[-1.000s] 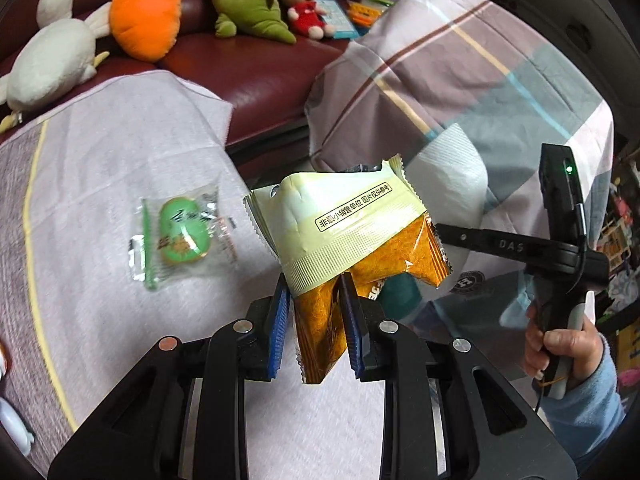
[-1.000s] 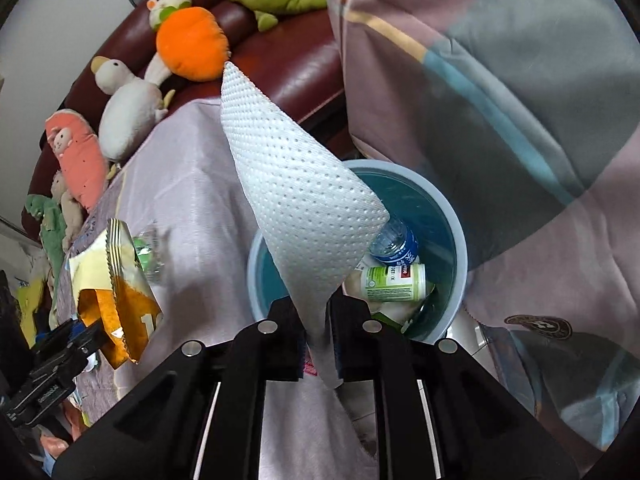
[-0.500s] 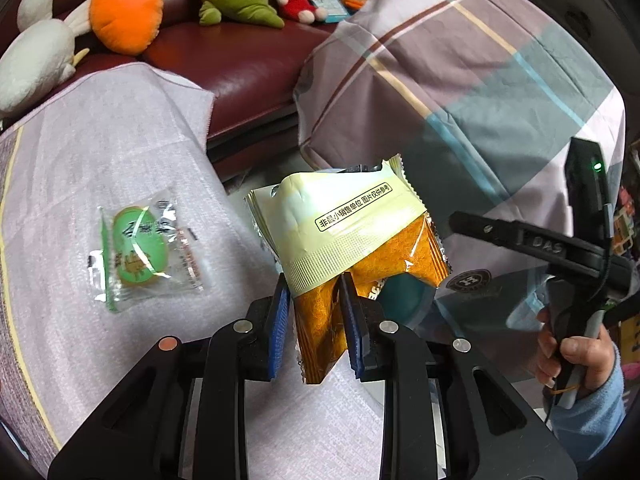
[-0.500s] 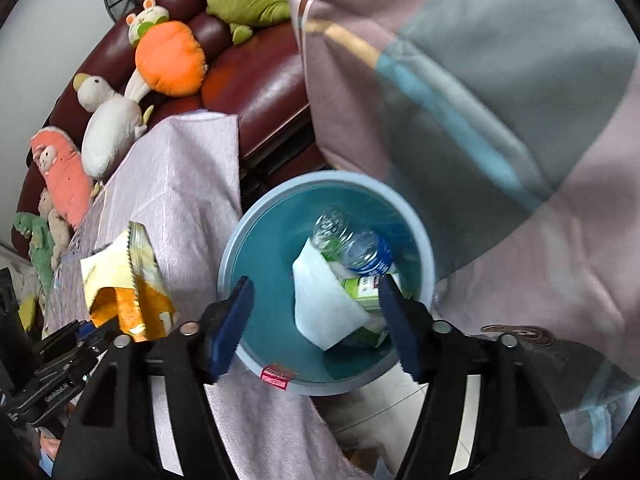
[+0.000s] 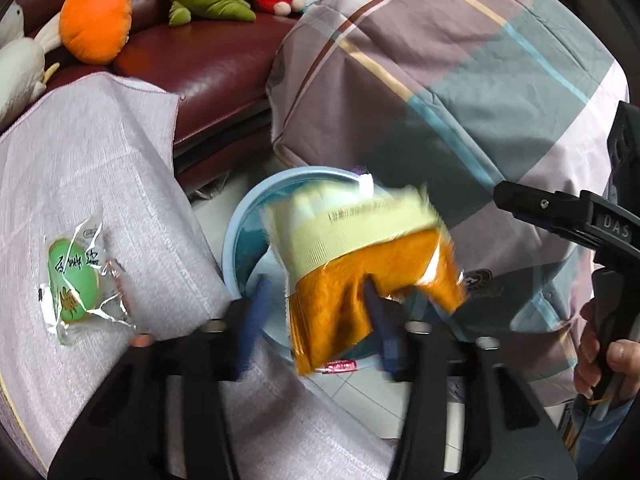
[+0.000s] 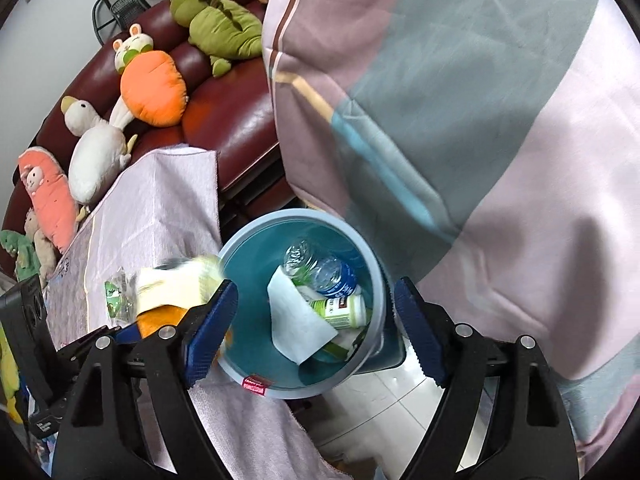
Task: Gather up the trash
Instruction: 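Carry the snack bag and paper towel over the bin and open both tools, then move both tools back over the table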
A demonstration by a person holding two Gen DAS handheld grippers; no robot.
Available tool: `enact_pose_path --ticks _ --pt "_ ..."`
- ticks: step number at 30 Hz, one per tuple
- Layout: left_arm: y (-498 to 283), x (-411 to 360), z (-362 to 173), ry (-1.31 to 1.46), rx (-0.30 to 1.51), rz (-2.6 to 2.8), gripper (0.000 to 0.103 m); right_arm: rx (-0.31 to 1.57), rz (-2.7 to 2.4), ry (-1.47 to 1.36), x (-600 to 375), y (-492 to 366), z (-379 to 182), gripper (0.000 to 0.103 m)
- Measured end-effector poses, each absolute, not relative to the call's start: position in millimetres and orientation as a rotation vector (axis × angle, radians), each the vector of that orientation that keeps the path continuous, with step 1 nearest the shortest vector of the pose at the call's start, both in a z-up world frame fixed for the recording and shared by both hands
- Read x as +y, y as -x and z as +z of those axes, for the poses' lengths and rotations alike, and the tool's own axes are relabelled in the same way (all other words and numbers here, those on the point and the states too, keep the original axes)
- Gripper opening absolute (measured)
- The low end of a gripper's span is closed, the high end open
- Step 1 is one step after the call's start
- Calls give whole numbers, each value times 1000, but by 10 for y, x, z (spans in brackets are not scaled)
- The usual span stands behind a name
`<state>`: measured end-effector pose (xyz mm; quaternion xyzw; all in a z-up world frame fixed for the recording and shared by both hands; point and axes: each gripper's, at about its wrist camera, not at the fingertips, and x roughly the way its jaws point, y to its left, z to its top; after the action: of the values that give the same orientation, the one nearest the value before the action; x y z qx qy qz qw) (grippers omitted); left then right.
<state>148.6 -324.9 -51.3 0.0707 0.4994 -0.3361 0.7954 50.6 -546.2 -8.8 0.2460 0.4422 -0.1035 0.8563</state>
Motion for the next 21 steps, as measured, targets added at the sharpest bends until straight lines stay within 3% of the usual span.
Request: enact_pose_path --ticks 2,21 --pt "-1485 -3240 -493 -147 1055 -717 83 932 -227 -516 -5477 -501 -78 77" --pt "-1361 -2530 -207 -52 1011 -648 92 984 -197 -432 -4968 -622 63 82"
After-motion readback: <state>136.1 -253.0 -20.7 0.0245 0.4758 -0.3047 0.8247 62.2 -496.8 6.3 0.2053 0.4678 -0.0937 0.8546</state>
